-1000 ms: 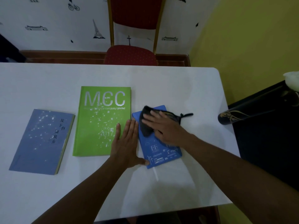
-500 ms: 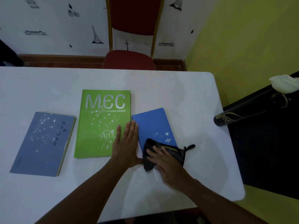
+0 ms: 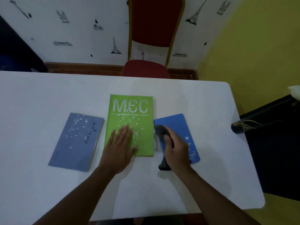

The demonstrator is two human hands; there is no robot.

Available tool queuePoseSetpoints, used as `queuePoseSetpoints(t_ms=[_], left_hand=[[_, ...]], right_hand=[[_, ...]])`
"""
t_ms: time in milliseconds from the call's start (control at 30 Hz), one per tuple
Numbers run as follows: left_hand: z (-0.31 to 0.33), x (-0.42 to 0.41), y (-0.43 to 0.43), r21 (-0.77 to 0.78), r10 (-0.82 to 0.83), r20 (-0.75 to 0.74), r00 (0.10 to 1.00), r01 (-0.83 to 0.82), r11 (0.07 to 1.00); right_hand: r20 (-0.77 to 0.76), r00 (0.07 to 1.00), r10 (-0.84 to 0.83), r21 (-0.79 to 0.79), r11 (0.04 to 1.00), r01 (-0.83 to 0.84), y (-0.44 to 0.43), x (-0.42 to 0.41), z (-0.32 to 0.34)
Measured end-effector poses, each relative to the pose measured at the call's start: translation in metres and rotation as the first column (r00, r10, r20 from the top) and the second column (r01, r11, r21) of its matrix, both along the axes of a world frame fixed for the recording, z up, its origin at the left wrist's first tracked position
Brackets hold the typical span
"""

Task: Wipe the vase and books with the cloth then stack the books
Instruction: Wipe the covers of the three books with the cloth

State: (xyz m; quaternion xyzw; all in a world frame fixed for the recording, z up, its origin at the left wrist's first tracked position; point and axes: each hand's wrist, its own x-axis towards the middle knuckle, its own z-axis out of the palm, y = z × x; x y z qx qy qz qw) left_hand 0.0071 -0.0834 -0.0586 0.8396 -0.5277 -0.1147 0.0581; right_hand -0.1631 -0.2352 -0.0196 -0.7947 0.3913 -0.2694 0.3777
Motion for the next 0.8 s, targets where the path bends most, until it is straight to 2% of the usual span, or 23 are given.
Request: queuePoseSetpoints(t_ms=[167,333,433,567,667,733,800], left_hand=[[-0.004,0.05,0.05,0.072,0.007,0.043,0.999,-0.01,0.997],[-0.018,0.073,0.064,0.151,-0.126,0.042,0.991,0.119,0.981],[-0.025,0.074,0.061,0.136,-0.122,0.001,0.993,0.121,0.983],[-0.03,0.076,0.062,0.14,-0.105,-0.026,0.994,0.108,0.984],[-0.033,0.076,0.063,0.122,-0.101,-0.04,0.994,0.105,0.987],[-0.034,0.075,0.062,0.104,-0.103,-0.04,0.994,0.106,0.989],[-0.034,0.075,0.062,0.083,-0.102,-0.037,0.994,0.105,0.991]], right_hand=[[-0.004,0.986,-0.17,0.058,0.984,0.17,-0.015,0.085,-0.007],[-0.154,0.977,-0.146,0.148,0.975,0.169,-0.038,0.155,-0.033],[-0.269,0.963,0.033,0.191,0.981,0.02,-0.041,0.188,-0.045],[-0.235,0.897,0.375,0.19,0.923,-0.336,-0.019,0.2,-0.057],[-0.292,0.729,0.619,0.001,0.763,-0.647,0.003,0.166,-0.067],[-0.355,0.659,0.663,-0.132,0.662,-0.737,-0.006,0.146,-0.073],[-0.406,0.645,0.648,-0.148,0.65,-0.745,-0.029,0.147,-0.073]])
